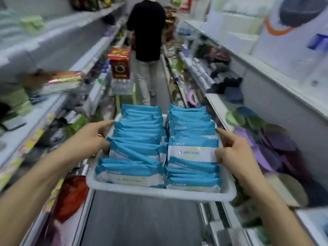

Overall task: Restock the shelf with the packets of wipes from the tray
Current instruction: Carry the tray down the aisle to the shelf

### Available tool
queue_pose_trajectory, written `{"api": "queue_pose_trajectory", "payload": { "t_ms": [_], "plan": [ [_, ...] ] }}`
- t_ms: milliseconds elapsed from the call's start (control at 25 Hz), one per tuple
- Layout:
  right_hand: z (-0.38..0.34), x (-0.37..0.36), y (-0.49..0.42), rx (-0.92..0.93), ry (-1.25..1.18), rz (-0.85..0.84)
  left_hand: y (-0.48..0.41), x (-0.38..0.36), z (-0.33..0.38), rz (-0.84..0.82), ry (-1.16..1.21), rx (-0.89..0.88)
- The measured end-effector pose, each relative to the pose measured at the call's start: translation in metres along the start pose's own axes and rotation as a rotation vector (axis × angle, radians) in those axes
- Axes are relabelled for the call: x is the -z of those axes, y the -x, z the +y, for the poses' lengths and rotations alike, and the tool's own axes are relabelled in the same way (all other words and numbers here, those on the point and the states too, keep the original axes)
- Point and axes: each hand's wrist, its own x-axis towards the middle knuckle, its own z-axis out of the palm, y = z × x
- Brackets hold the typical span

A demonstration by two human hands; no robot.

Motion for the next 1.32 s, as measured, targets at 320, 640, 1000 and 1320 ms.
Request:
{"api": "queue_pose_trajectory", "payload": {
  "t_ms": [320, 640, 1000, 1320],
  "plan": [
    [-0.036, -0.067, -0.210, 0.093, 0.030, -0.194, -0.134, 0.035, 0.012, 0.208, 0.058, 0.086],
    [-0.071, -0.179, -0.425, 0.025, 0.008, -0.215, -0.360, 0.113, -0.001, 0.168, 0.112, 0.068],
    [-0.139, -0.279, -0.670, 0.054, -0.009, -0.213, -0.636, 0.206, -0.006, 0.188, 0.037, 0.092],
    [-0.166, -0.380, -0.903, 0.076, 0.014, -0.324, -0.840, 0.251, -0.003, 0.275, 0.040, 0.155]
  ]
}}
